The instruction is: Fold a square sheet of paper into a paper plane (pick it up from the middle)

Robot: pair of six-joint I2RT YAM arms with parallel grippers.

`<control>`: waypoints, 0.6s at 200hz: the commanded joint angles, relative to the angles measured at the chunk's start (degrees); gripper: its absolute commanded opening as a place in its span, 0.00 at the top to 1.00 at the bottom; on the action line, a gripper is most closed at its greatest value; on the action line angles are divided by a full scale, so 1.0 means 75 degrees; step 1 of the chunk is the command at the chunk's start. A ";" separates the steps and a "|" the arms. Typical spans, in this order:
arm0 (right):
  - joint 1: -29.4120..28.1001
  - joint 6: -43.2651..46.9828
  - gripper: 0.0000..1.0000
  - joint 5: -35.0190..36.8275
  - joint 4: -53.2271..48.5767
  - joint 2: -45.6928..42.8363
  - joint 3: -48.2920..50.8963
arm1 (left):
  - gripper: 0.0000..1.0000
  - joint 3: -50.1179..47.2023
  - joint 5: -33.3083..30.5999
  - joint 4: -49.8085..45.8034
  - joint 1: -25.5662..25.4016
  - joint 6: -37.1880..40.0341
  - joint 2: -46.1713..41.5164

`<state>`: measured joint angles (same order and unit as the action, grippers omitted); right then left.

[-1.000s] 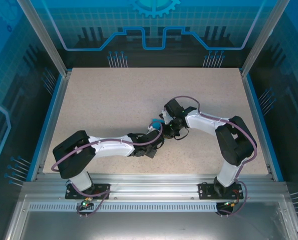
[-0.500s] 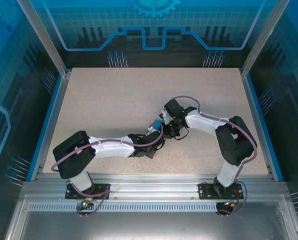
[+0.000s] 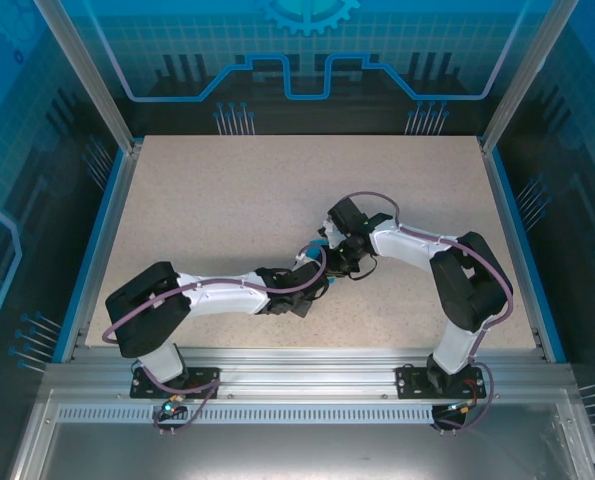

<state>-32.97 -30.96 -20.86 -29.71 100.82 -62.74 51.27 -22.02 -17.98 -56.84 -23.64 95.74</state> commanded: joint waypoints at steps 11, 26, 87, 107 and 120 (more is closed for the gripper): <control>-0.0054 0.0082 0.71 0.0042 -0.0304 -0.0331 -0.0170 | 0.94 -0.0263 0.0923 0.0653 0.0094 0.0014 -0.0188; 0.0055 0.0051 0.62 0.0091 -0.0316 -0.0652 -0.0037 | 0.94 -0.0425 0.1383 0.0905 0.0221 -0.0058 -0.0310; 0.0533 0.0009 0.48 0.0054 -0.0121 -0.2189 0.0756 | 0.93 -0.1095 0.3370 0.2194 0.1057 -0.0403 -0.0567; 0.0541 0.0059 0.49 -0.0207 0.0041 -0.2481 0.0984 | 0.93 -0.1238 0.3727 0.2452 0.1213 -0.0471 -0.0512; 0.0507 0.0061 0.56 -0.0413 0.0159 -0.2436 0.1103 | 0.93 -0.1340 0.3904 0.2671 0.1272 -0.0584 -0.0434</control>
<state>-29.56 -31.00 -20.05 -29.82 82.70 -56.71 42.92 0.64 -2.76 -48.12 -25.91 92.84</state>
